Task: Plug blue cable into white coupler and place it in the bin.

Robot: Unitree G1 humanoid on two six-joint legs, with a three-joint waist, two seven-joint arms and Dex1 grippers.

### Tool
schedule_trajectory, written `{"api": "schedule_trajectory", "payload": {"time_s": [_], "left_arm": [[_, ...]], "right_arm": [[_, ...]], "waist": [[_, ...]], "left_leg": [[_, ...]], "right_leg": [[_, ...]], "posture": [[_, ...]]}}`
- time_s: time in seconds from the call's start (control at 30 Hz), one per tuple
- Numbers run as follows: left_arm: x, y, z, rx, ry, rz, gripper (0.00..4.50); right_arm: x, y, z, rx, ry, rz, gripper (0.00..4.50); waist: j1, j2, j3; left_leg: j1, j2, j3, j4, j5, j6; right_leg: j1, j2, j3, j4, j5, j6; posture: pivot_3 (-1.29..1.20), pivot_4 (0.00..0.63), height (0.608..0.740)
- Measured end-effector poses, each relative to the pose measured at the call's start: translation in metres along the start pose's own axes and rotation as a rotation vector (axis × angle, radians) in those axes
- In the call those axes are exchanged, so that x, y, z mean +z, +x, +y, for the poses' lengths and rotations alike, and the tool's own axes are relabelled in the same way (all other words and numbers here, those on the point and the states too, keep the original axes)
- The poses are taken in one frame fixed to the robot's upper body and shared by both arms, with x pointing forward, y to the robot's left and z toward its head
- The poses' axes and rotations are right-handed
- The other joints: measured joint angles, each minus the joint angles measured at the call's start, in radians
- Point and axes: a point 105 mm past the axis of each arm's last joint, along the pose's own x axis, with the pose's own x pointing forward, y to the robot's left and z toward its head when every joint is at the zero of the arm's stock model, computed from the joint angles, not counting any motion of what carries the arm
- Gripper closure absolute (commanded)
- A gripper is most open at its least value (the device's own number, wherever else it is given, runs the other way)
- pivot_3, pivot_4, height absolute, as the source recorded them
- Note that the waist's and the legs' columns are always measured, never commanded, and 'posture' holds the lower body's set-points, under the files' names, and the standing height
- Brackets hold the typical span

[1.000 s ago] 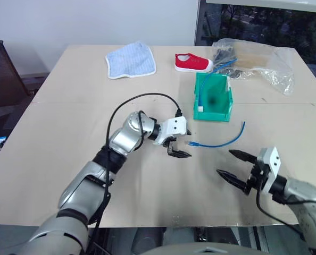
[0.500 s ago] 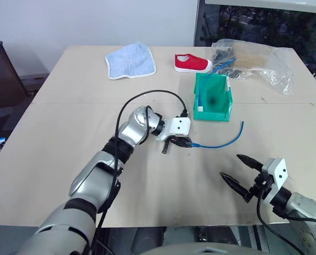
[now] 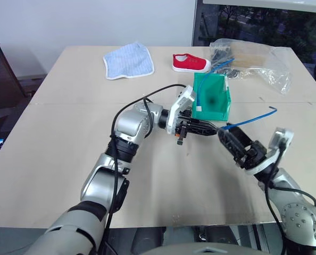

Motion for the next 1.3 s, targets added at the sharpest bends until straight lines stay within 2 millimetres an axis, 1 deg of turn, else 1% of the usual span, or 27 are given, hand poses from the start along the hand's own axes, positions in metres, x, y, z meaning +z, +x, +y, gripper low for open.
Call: {"api": "schedule_trajectory", "payload": {"time_s": [0.07,0.13,0.17,0.27,0.33,0.77,0.87,1.0,1.13,1.17,1.2,1.23,1.27,1.3], "left_arm": [[0.0,0.001,-0.001,-0.004,-0.033,-0.024,4.5],[0.004,0.0,-0.001,-0.006,-0.046,-0.056,4.5],[0.005,0.0,-0.001,-0.006,-0.05,-0.06,4.5],[0.005,0.001,-0.002,-0.015,-0.066,-0.069,4.5],[0.006,0.001,-0.003,-0.026,-0.071,-0.078,4.5],[0.007,0.004,-0.005,-0.041,-0.107,-0.099,4.5],[0.007,0.003,-0.005,-0.041,-0.107,-0.098,4.5],[0.008,0.003,-0.005,-0.039,-0.106,-0.1,4.5],[0.01,0.003,-0.004,-0.034,-0.064,-0.104,4.5],[0.01,0.003,-0.004,-0.033,-0.058,-0.106,3.49],[0.01,0.003,-0.004,-0.029,-0.052,-0.106,3.15],[0.011,0.002,-0.005,-0.027,-0.036,-0.104,2.58],[0.011,0.003,-0.006,-0.027,-0.027,-0.103,2.11],[0.012,0.003,-0.007,-0.025,-0.014,-0.102,1.83]], "right_arm": [[0.003,0.002,0.005,0.026,0.025,0.004,0.83],[0.003,0.001,0.006,0.035,0.028,0.022,1.68],[0.003,0.001,0.006,0.032,0.028,0.033,2.24],[0.002,0.0,0.004,0.018,0.025,0.05,3.61],[0.003,-0.001,0.002,0.007,0.015,0.058,3.61],[-0.004,0.002,0.005,0.018,0.032,0.082,3.61],[-0.003,0.002,0.003,0.013,0.031,0.078,4.47],[-0.002,0.003,0.003,0.015,0.031,0.078,4.47],[-0.001,0.004,0.003,0.021,0.031,0.074,4.47],[-0.001,0.004,0.003,0.021,0.031,0.073,4.5],[-0.001,0.004,0.004,0.022,0.032,0.073,4.5],[0.0,0.005,0.004,0.025,0.033,0.072,4.5],[0.0,0.005,0.004,0.025,0.032,0.072,4.5],[0.0,0.005,0.004,0.026,0.032,0.072,4.5]], "waist": [[0.0,0.0,0.0],[0.0,0.0,0.0],[0.0,0.0,0.0],[-0.001,0.0,0.0],[-0.002,0.0,0.0],[-0.002,0.0,0.0],[-0.002,0.0,0.0],[-0.001,0.0,0.0],[-0.002,0.0,0.0],[-0.001,0.0,0.0],[-0.002,0.0,0.0],[-0.002,0.0,0.0],[-0.003,0.0,0.0],[-0.003,0.0,0.0]], "left_leg": [[0.0,0.0,0.0,0.0,0.0,0.0],[0.0,-0.001,0.001,0.0,0.0,0.0],[0.0,-0.001,0.001,0.0,0.0,0.0],[0.0,-0.001,0.001,0.0,0.0,0.0],[0.0,-0.001,0.001,0.0,0.0,0.0],[0.0,-0.001,0.002,0.0,0.0,0.0],[0.0,-0.001,0.002,0.0,0.0,0.0],[0.0,-0.001,0.002,0.0,0.0,0.0],[0.0,-0.001,0.002,0.0,0.0,0.0],[0.0,-0.001,0.002,0.0,0.0,0.0],[0.0,-0.001,0.002,0.0,0.0,0.0],[0.0,-0.001,0.002,0.0,0.0,0.0],[0.0,-0.001,0.002,0.0,0.0,0.0],[0.0,-0.001,0.002,0.0,0.0,0.0]], "right_leg": [[0.0,0.0,0.0,0.0,0.0,0.0],[0.0,0.0,0.001,-0.001,0.0,0.0],[0.0,0.0,0.001,-0.001,0.0,0.0],[0.0,0.0,0.001,0.0,0.0,0.001],[0.0,0.0,0.001,0.0,0.0,0.001],[0.0,0.0,0.001,0.0,0.001,0.001],[0.0,0.0,0.002,0.0,0.001,0.001],[0.0,0.0,0.002,-0.001,0.001,0.001],[0.0,0.0,0.002,-0.001,0.001,0.001],[0.0,0.0,0.002,-0.001,0.001,0.001],[0.0,0.0,0.002,-0.001,0.001,0.001],[0.0,0.0,0.002,-0.001,0.001,0.001],[0.0,0.0,0.002,-0.001,0.001,0.001],[0.0,0.0,0.002,-0.001,0.001,0.001]], "posture": [[0.0,0.15,0.74],[0.0,0.15,0.74],[0.0,0.15,0.74],[0.0,0.15,0.74],[0.0,0.15,0.74],[0.0,0.15,0.74],[0.0,0.15,0.74],[0.0,0.15,0.74],[0.0,0.15,0.74],[0.0,0.15,0.74],[0.0,0.15,0.74],[0.0,0.15,0.74],[0.0,0.15,0.74],[0.0,0.15,0.74]]}}
